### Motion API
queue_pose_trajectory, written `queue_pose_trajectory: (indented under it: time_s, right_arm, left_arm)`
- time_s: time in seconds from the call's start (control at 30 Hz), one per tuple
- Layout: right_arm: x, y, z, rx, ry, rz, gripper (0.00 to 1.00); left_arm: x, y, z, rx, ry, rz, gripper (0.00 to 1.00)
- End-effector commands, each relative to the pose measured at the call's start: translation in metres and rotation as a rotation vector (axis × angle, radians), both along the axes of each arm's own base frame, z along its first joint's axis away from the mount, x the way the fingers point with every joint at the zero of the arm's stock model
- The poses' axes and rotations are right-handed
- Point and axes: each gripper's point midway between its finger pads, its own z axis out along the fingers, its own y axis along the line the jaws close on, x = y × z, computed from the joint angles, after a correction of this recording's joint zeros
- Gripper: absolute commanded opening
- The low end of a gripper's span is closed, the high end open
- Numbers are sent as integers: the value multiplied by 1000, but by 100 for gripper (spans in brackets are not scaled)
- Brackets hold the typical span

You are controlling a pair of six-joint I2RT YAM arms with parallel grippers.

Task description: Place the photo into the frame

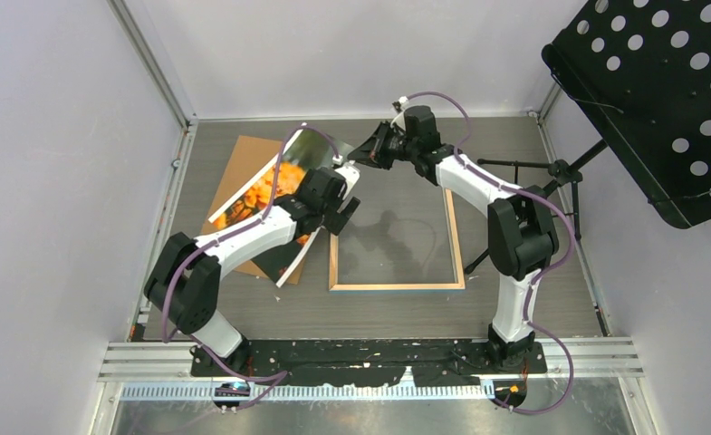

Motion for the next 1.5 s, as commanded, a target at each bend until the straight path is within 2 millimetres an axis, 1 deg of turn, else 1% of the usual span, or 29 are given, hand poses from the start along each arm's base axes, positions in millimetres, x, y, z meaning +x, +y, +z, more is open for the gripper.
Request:
queue_pose_trajectory:
  time_s: [0.0,0.13,0.23,0.3,0.43,0.53,0.63,0.83,1.03,1.23,1.27,1.33,1.37,1.4,1.43,1.47]
  right_arm:
    - [-6,-5,51,63,-106,-6,6]
    - [-9,-8,49,59,-104,-17,6]
    - [-11,-9,50,60,-104,-21,6]
    - [-11,-9,50,61,-105,-24,6]
    - [-13,-10,50,62,-106,-27,6]
    - [-12,-12,51,62,-110,-29,6]
    - [-13,-12,52,62,-114,-32,6]
    - [-12,-16,58,66,-127,-41,6]
    - [-10,-20,60,65,-130,-52,6]
    - [-11,-21,60,65,-135,-52,6]
    - [-11,-22,59,63,-136,-53,7]
    - [-12,-22,60,62,-142,-52,13]
    - [-12,-22,60,61,-143,-52,21]
    - [-12,-22,61,57,-148,-52,27]
    - [-12,-23,62,54,-152,-54,40]
    - [-12,-23,63,46,-159,-53,46]
  left_arm:
    - [15,1,12,32,-95,16,96]
    - [18,3,14,59,-110,16,93]
    - [19,3,16,79,-126,11,89]
    - [19,2,16,87,-130,7,84]
    - [15,-3,13,96,-124,-15,73]
    - [12,-5,14,102,-125,-28,63]
    - [11,-7,14,105,-122,-36,57]
    - [10,-7,12,124,-123,-45,41]
    - [10,-7,11,156,-132,-52,22]
    - [12,-5,17,169,-146,-49,1]
    - [12,-5,19,171,-147,-50,0]
    - [12,-4,24,172,-152,-47,0]
    - [13,-5,27,170,-156,-46,0]
    - [13,-5,30,168,-161,-46,0]
    - [13,-5,33,167,-163,-47,0]
    - [13,-5,37,162,-168,-49,0]
